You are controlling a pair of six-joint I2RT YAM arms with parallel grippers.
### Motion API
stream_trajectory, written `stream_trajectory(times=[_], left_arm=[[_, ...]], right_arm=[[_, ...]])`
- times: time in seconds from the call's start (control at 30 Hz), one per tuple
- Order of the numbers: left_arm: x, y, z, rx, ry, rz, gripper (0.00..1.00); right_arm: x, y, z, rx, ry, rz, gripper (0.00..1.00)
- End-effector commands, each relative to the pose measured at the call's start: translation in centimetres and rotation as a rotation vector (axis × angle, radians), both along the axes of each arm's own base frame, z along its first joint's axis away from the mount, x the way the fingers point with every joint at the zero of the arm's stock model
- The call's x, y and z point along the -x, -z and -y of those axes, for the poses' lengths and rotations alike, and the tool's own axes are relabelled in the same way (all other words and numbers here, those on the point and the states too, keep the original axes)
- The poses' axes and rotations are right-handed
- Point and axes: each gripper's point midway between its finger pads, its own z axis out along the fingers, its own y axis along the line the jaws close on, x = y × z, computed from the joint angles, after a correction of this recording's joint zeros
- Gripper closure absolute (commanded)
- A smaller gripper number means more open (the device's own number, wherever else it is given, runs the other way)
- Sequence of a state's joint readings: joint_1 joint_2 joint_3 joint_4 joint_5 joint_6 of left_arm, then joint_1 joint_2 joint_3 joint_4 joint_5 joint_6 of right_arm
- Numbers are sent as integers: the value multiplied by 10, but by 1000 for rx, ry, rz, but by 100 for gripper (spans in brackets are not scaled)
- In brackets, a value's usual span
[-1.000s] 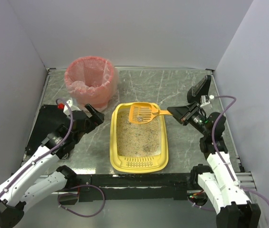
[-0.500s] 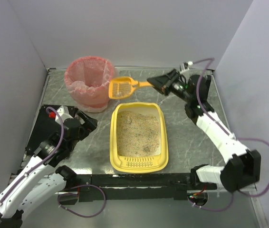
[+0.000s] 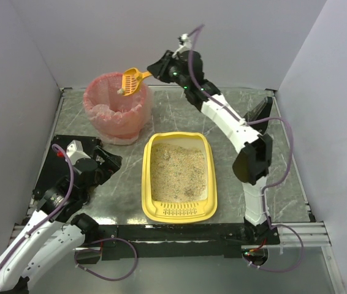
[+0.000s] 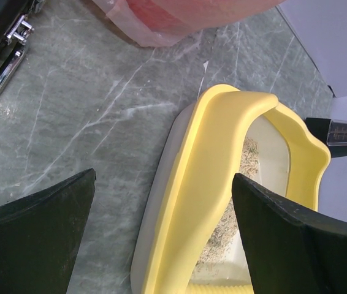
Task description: Clean the litter box
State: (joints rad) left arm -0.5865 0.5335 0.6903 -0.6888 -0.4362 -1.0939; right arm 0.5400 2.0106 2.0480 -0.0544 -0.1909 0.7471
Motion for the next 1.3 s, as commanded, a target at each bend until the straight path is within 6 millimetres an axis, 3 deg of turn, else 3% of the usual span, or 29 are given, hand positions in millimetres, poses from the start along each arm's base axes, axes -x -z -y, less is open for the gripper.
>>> stream_trajectory(times=[0.0, 0.17, 0.23, 0.3, 0.4, 0.47, 0.5, 0.53, 0.57, 0.6, 0.63, 0.67, 0.7, 0.73, 0.77, 0.8, 0.83, 0.87, 0.9, 1.07, 1.27], left_arm=[[2, 0, 0, 3, 7, -5, 3], [0, -1, 5, 18, 23, 10, 3], [-1, 1, 9, 20, 41, 3, 3], [-3, 3, 14, 19, 63, -3, 3], [-6, 2, 30, 17, 150, 10, 3], [-7, -6, 46, 45, 234, 50, 3], [-7, -2, 51, 45, 259, 53, 3], [-6, -2, 55, 54, 285, 57, 3], [-7, -1, 58, 55, 293, 58, 3], [-10, -2, 61, 60, 302, 71, 3], [-11, -1, 64, 57, 312, 72, 3], [-13, 3, 68, 51, 331, 59, 3], [-16, 0, 73, 56, 346, 71, 3], [-17, 2, 76, 40, 371, 70, 3], [-19, 8, 82, 32, 398, 47, 3], [-23, 7, 86, 33, 404, 55, 3], [-25, 9, 89, 23, 417, 51, 3], [-29, 17, 92, 11, 426, 23, 3], [-32, 16, 94, 4, 425, 20, 3], [-44, 32, 106, -23, 452, -35, 3], [-48, 34, 112, -16, 465, -41, 3]], right_arm=[[1, -14, -10, 457, 62, 341, 100], [14, -23, -12, 535, 99, 485, 100], [24, -50, -8, 460, 114, 512, 100], [31, -64, -2, 421, 122, 517, 100], [55, -116, 20, 290, 149, 519, 100], [66, -111, 34, 240, 129, 432, 100], [86, -133, 53, 191, 136, 436, 100], [94, -136, 66, 168, 133, 428, 100], [100, -103, 68, 180, 104, 355, 100], [127, -122, 88, 139, 113, 378, 100], [137, -117, 99, 130, 116, 361, 100], [139, -76, 109, 142, 130, 244, 100], [163, -84, 130, 90, 147, 226, 100], [173, -73, 139, 68, 138, 187, 100], [177, -33, 147, 61, 136, 80, 100], [202, -38, 154, 28, 103, 97, 100], [210, -24, 157, 31, 98, 74, 100], [216, 10, 160, 49, 97, -14, 100], [226, 14, 165, 40, 98, -20, 100], [241, 92, 171, 61, 130, -220, 100], [244, 142, 163, 143, 190, -351, 100]])
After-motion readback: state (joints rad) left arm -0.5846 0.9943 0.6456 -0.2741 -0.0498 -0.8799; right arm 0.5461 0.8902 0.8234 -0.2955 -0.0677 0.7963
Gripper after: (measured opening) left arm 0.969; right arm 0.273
